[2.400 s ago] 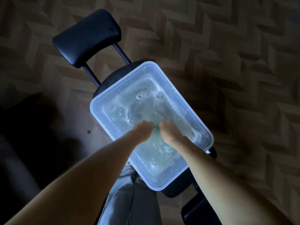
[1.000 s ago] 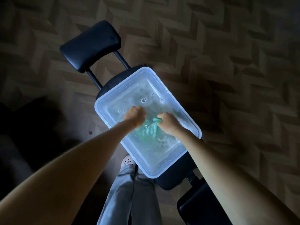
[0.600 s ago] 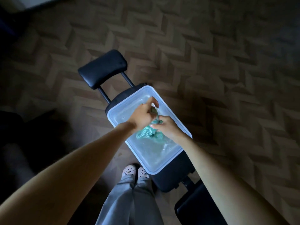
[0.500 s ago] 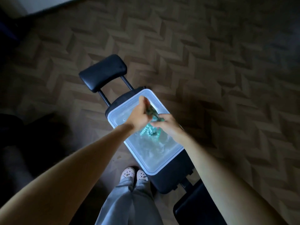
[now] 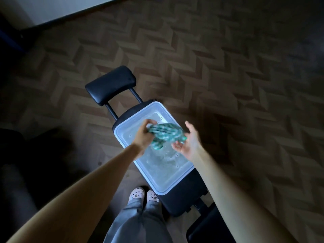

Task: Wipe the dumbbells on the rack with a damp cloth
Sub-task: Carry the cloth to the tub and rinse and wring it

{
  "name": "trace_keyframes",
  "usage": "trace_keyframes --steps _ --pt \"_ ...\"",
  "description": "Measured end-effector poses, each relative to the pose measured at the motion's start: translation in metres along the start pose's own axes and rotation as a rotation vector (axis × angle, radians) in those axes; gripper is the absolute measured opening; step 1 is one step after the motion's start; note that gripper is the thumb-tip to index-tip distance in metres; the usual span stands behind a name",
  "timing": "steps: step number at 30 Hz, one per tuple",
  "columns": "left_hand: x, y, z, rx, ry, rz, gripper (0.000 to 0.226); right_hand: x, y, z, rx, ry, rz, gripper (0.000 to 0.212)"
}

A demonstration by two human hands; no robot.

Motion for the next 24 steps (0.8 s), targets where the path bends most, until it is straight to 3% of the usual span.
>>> trace_keyframes --steps 3,5,7,10,13,16,18,20,24 --pt "-0.002 0.011 -0.005 0.086 0.024 0.205 0.047 -0.018 -0.014 -0.015 -0.12 0.064 0.102 0.021" --pt "-0.001 0.015 -0.004 0.085 -0.022 0.246 0.042 -0.022 -0.013 -0.022 -0.165 0.05 0.121 0.024" --pt "0.004 0.019 -0.004 0.104 -0.07 0.29 0.038 -0.022 -0.008 -0.032 -0.155 0.033 0.121 0.035" --pt "0.002 0.032 -0.003 0.21 -0.05 0.408 0.04 -0.015 0.004 -0.031 -0.131 0.017 0.206 0.027" --pt "0.025 0.024 -0.016 0.055 -0.122 0.477 0.046 -0.019 0.017 -0.038 -0.103 0.034 0.368 0.032" --pt "0.042 0.008 -0.025 -0.16 -0.2 0.107 0.028 -0.024 0.022 -0.044 -0.133 0.011 0.476 0.038" --pt "0.034 -0.001 -0.027 -0.237 -0.154 -0.169 0.022 -0.027 0.025 -0.049 -0.109 0.011 0.469 0.041" --pt "0.024 0.001 -0.033 -0.207 -0.039 -0.373 0.03 -0.03 0.026 -0.054 -0.097 0.022 0.416 0.044" --pt "0.024 0.008 -0.042 -0.142 -0.005 -0.742 0.036 -0.028 0.026 -0.067 -0.139 -0.006 0.474 0.044"
Point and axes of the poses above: each hand's wrist, its own z-axis away from the middle knuckle, its own y-axis out of the palm, x = y × z, the point moved 10 cm from there along -z, towards the middle knuckle, and after that the axes turned 14 degrees about x, right-handed, at the moved point
